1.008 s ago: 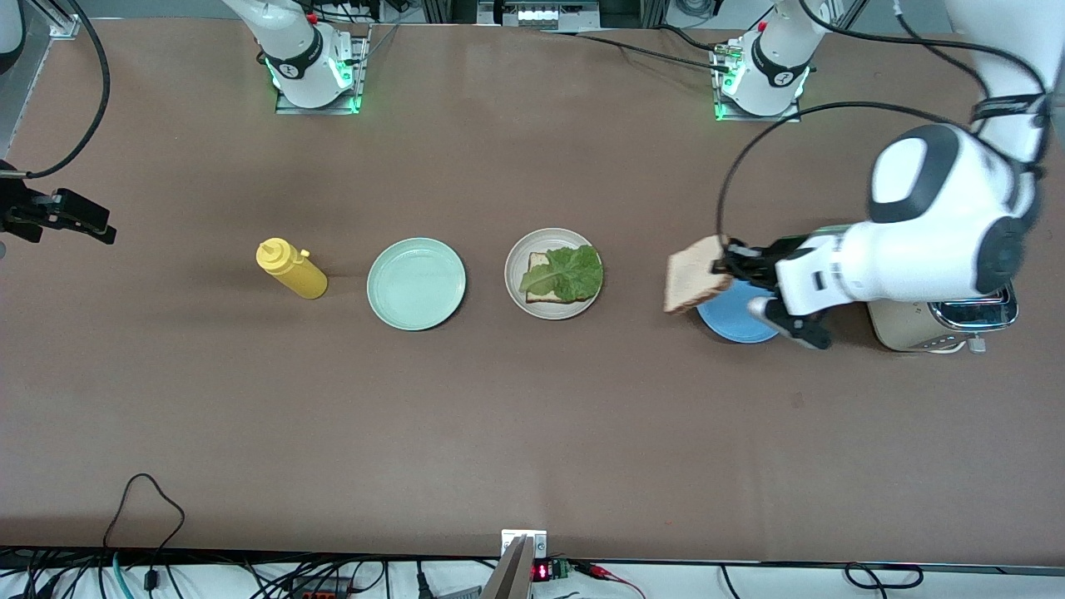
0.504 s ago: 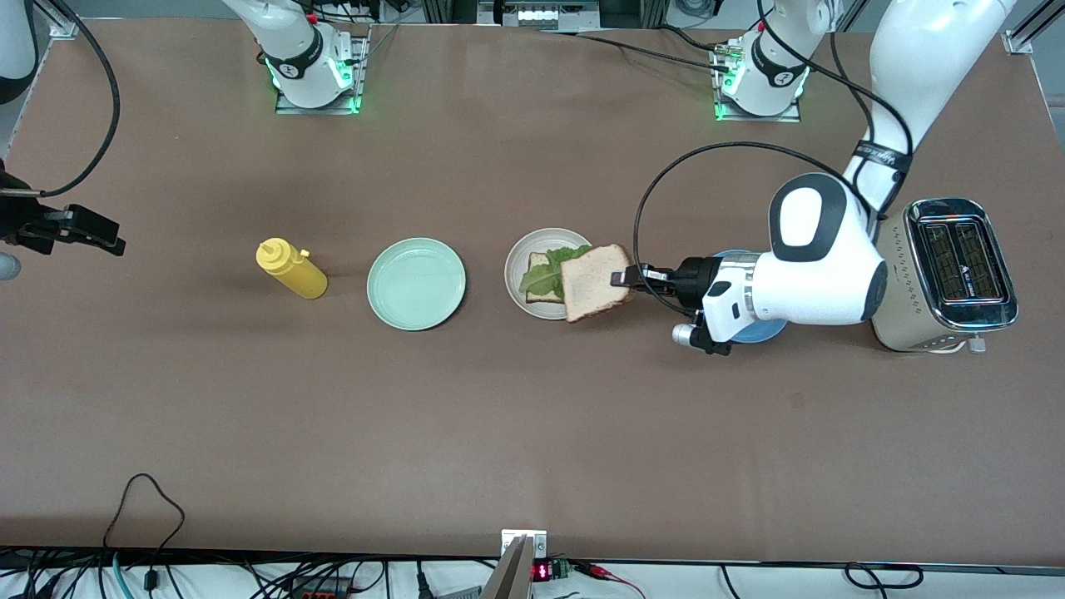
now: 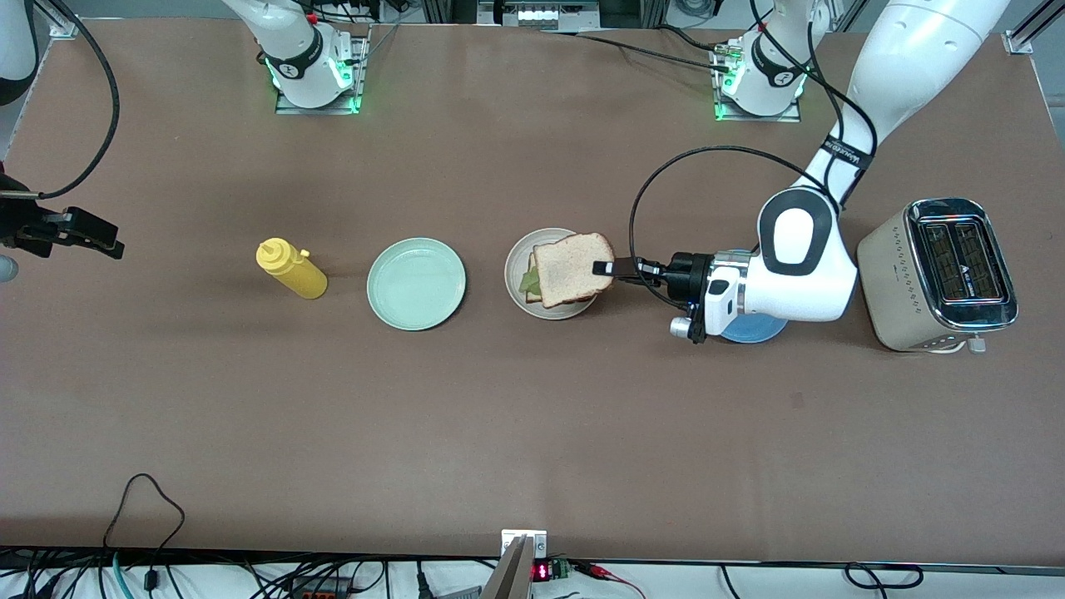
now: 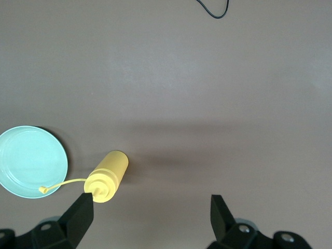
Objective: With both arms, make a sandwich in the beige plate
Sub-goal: 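Carry the toast with the left gripper over the beige plate, then lower the toast onto the lettuce on the beige plate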
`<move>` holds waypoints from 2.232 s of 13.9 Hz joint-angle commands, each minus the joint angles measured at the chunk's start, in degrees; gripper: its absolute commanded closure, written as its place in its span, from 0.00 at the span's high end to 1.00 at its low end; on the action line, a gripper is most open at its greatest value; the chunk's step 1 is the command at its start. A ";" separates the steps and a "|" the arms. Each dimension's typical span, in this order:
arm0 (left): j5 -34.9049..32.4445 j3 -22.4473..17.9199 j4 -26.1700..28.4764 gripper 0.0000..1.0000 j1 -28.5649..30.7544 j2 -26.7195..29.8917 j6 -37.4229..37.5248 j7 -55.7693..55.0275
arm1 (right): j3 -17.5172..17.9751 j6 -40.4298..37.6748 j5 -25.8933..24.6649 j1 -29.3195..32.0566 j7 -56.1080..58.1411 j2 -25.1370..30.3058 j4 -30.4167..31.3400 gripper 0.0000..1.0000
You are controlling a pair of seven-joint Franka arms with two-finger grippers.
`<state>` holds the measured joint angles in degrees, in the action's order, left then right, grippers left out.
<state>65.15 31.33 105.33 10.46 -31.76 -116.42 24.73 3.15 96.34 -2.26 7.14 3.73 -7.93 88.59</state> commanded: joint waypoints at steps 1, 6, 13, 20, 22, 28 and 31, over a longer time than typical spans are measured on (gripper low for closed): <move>5.51 -0.92 2.51 0.01 -0.45 0.91 -0.38 9.00 | 0.02 0.16 0.06 -0.02 -2.75 -0.07 -0.79 1.00; 11.23 -2.58 3.75 0.00 -1.14 -3.04 -0.47 24.39 | 0.11 0.60 -0.29 -0.11 -3.29 -0.07 -0.70 1.00; 11.58 -4.26 3.66 0.00 -3.60 -7.87 -1.79 27.82 | 0.02 0.60 -0.03 -0.02 -3.29 -0.07 -0.70 1.00; 11.58 -5.40 3.22 0.00 -4.93 -12.53 -1.70 33.63 | 0.11 0.78 -0.03 0.07 -3.38 -0.42 -0.70 1.00; 11.49 -5.76 3.04 0.00 -4.93 -13.15 -1.70 34.60 | 0.11 0.78 0.06 0.07 -3.38 -0.42 -0.70 1.00; 10.79 -6.02 2.52 0.02 -5.10 -13.50 -2.40 34.60 | 0.02 0.51 0.15 -0.11 -3.47 -0.51 -0.70 1.00; 10.53 -7.68 2.43 0.05 -6.33 -14.29 -3.02 34.69 | 0.02 0.60 0.15 -0.11 -3.47 -0.51 -0.70 1.00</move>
<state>74.62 25.62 108.77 6.16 -45.01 -119.19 57.75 3.10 96.99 -2.25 7.14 1.00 -8.08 88.56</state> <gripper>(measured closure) 0.894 0.000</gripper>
